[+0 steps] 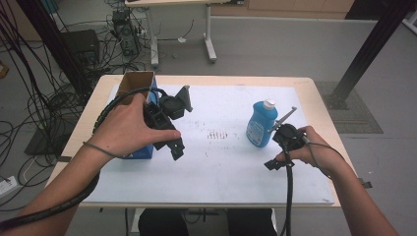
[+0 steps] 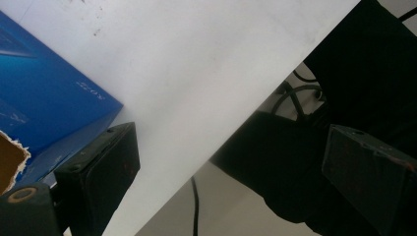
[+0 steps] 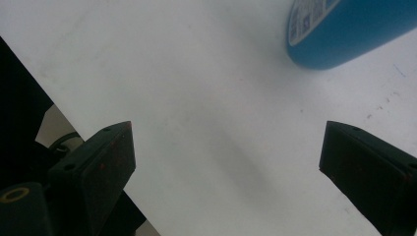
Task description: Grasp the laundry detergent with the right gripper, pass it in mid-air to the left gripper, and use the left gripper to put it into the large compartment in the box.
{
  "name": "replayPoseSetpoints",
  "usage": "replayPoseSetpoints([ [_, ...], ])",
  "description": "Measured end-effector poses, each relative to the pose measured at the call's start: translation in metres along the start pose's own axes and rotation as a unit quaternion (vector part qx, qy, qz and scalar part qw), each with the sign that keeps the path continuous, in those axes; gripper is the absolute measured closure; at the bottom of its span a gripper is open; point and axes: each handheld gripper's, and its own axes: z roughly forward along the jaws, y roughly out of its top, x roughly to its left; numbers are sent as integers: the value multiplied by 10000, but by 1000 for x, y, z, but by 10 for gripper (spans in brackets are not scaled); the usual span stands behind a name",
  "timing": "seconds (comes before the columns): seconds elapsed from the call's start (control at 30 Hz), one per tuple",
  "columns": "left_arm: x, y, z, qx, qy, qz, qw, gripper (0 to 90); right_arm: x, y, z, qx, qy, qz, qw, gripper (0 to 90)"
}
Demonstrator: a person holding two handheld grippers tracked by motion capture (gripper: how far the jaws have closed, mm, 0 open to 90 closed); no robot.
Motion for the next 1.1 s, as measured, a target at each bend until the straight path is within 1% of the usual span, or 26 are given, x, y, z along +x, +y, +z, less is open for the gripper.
replayPoseSetpoints([
  [0.1,-1,0,-3,-15,14,14,10000,75,-3,-4,1,6,-42,44,10000,65],
  [0.23,-2,1,-5,-22,26,19,10000,75,-8,-11,1,-16,-89,160,9998,64],
  [0.33,-1,-1,-7,-75,-14,25,10000,75,-11,-15,1,-16,-128,225,9997,64],
  [0.5,1,-3,-8,-82,-19,-13,10000,75,-16,-20,1,-6,-176,350,9992,63],
  [0.67,2,-3,-7,-72,-13,-29,10000,75,-20,-27,1,-99,-204,501,9985,64],
  [0.83,2,-3,-5,-43,-18,-34,10000,75,-22,-32,3,-187,-217,590,9978,64],
  [1.1,3,-1,-3,-26,-43,-26,10000,76,-23,-40,8,-359,-244,648,9970,66],
])
